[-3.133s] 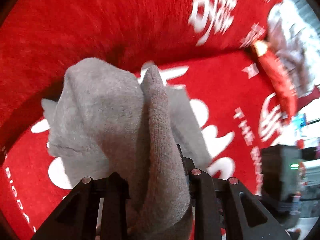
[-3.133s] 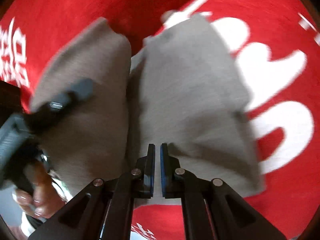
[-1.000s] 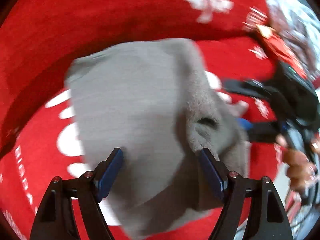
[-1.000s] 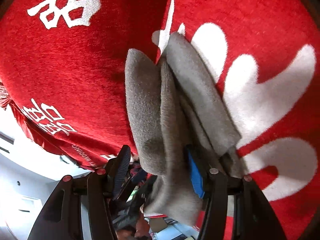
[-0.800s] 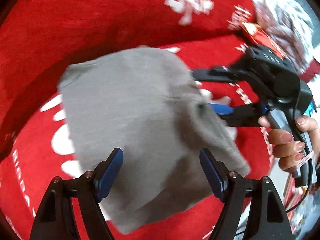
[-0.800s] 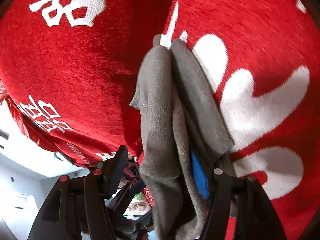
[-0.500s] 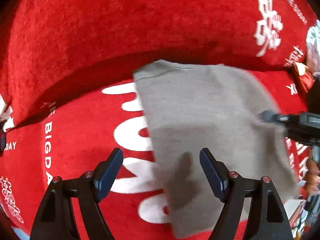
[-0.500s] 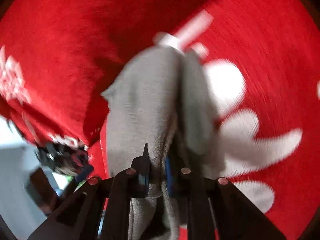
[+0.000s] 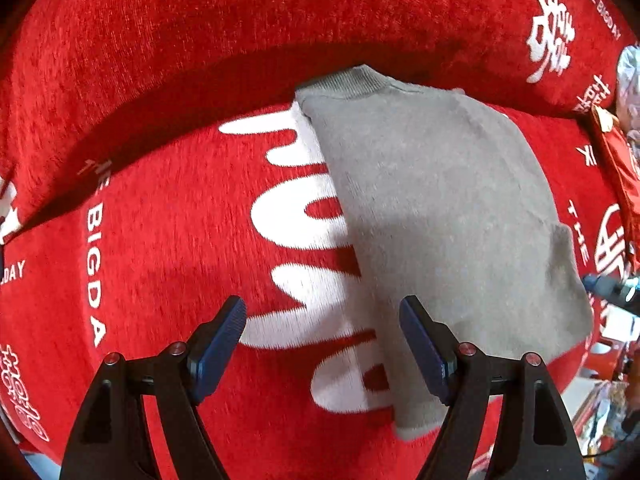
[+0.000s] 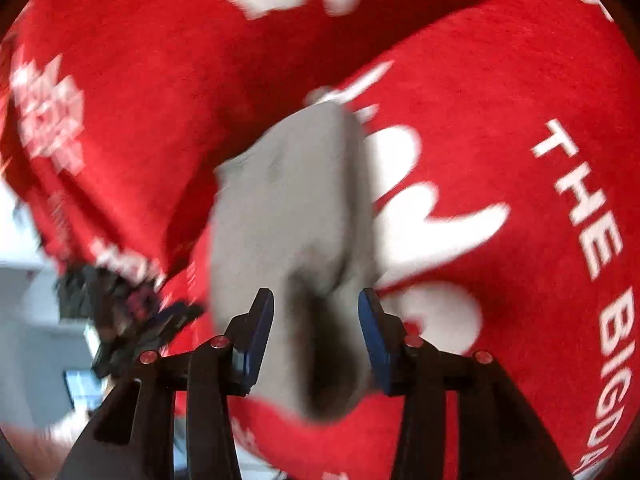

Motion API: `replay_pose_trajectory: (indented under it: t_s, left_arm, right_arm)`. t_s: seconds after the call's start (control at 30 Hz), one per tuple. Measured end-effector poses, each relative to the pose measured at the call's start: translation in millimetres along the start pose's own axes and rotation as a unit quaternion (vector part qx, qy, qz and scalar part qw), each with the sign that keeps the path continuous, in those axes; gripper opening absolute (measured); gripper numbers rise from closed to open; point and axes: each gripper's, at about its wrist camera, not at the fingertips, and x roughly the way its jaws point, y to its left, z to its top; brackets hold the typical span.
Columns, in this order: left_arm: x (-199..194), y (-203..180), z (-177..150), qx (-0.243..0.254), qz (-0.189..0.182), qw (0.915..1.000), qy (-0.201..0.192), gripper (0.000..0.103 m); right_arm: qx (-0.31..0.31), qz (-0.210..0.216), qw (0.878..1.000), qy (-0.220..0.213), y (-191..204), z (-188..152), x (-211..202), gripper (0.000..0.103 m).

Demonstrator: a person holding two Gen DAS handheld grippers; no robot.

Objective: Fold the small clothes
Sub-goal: 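Release the folded sweater and press it flat with both tools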

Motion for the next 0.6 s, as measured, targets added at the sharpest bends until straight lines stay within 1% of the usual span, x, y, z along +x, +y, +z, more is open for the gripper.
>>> replay_pose_trajectory:
  t_s: [0.07, 0.13, 0.17, 0.2, 0.27, 0.33, 0.4, 0.43, 0.53, 0.6]
  left_arm:
    - [0.4, -5.6, -2.8, 0.012, -0.006, 0.9999, 0.001, 0.080]
    - [2.8, -14.3, -5.2, 0.025, -0.006, 0.9997, 0.004, 0.080]
    - [4.8, -17.3, -6.2, 0.031, -0.007, 0.9995, 0.004, 0.080]
    - [7.0, -20.6, -8.2, 0.037, -0.006, 0.9993, 0.004, 0.080]
    - [16.8, -25.6, -15.2, 0.052, 0.006, 0.9986, 0.006, 0.080]
    - [28.5, -25.7, -24.5, 0.051, 0.008, 0.9985, 0.020, 0.080]
    - [33.1, -24.6, -31.8, 0.047, 0.008, 0.9985, 0.026, 0.080]
    - [33.7, -24.7, -35.2, 0.048, 0.011, 0.9984, 0.026, 0.080]
    - [30.7, -26.1, -41.7, 0.064, 0.020, 0.9975, 0.023, 0.080]
    - [28.3, -25.3, -42.2, 0.066, 0.023, 0.9973, 0.025, 0.080]
  right_arm:
    - [-0.032, -0.036, 0.998, 0.031, 11.6, -11.4, 16.7, 0.048]
    - [-0.049, -0.075, 0.994, 0.061, 16.0, -15.8, 34.5, 0.014]
    - [-0.051, -0.077, 0.994, 0.063, 16.2, -16.6, 37.5, 0.006]
    - [-0.054, -0.073, 0.994, 0.055, 19.3, -16.0, 36.3, 0.006]
    - [-0.060, -0.087, 0.993, 0.045, 19.8, -15.1, 32.2, 0.006]
    - [-0.043, -0.105, 0.992, 0.052, 7.6, -20.3, 33.4, 0.006]
    - [-0.039, -0.128, 0.989, 0.062, -4.5, -27.4, 39.4, 0.006]
    - [-0.037, -0.132, 0.988, 0.065, -11.5, -31.3, 42.5, 0.006]
    - [-0.020, -0.124, 0.991, 0.055, -14.3, -35.7, 40.1, 0.006]
    - [-0.011, -0.137, 0.989, 0.055, -14.3, -39.1, 36.5, 0.007]
